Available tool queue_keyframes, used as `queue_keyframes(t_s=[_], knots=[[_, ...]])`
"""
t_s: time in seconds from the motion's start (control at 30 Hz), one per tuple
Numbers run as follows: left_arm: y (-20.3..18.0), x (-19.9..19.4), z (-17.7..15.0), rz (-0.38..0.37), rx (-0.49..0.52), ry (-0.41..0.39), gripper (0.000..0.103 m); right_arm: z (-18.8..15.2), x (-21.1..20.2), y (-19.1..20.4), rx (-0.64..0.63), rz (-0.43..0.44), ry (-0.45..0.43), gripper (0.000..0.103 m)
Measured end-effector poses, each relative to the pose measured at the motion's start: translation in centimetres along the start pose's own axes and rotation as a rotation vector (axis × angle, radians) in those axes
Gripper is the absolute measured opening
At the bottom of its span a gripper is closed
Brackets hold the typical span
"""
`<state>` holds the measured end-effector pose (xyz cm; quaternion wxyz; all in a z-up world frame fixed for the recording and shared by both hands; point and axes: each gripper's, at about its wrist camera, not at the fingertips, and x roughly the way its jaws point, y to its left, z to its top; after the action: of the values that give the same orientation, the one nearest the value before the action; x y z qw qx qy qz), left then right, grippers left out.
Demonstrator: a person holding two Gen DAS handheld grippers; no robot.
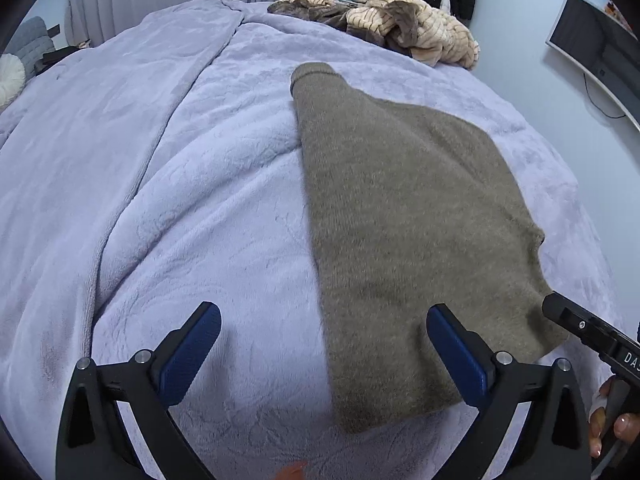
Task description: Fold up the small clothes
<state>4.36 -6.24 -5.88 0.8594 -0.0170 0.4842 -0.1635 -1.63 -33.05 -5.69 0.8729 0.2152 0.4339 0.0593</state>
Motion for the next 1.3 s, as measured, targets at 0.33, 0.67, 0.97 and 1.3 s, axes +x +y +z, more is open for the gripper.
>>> queue_keyframes(t_s=[0.33, 0.67, 0.97, 1.3], knots=[[1.9, 3.4, 7.2, -0.011, -0.099, -0.019, 0.103, 7.8, 2.4, -3.8, 0.101, 0.047, -0.051, 0.047], [3.5, 8.0, 9.3, 0.037, -0.142, -0.013, 0.103, 11.1, 6.0, -2.5, -0.020, 0.058, -0.007, 0.009], [3.7, 8.1, 9.0, -0.003, -0.147, 0.024, 0.103, 9.3, 7.4, -6.4, 0.106, 0.016, 0.013, 0.014], [3.1, 5.1, 7.3, 0.002, -0.117, 0.032, 0.103, 6.4, 3.2, -6.7, 0.187, 0.011, 0.004, 0.043]])
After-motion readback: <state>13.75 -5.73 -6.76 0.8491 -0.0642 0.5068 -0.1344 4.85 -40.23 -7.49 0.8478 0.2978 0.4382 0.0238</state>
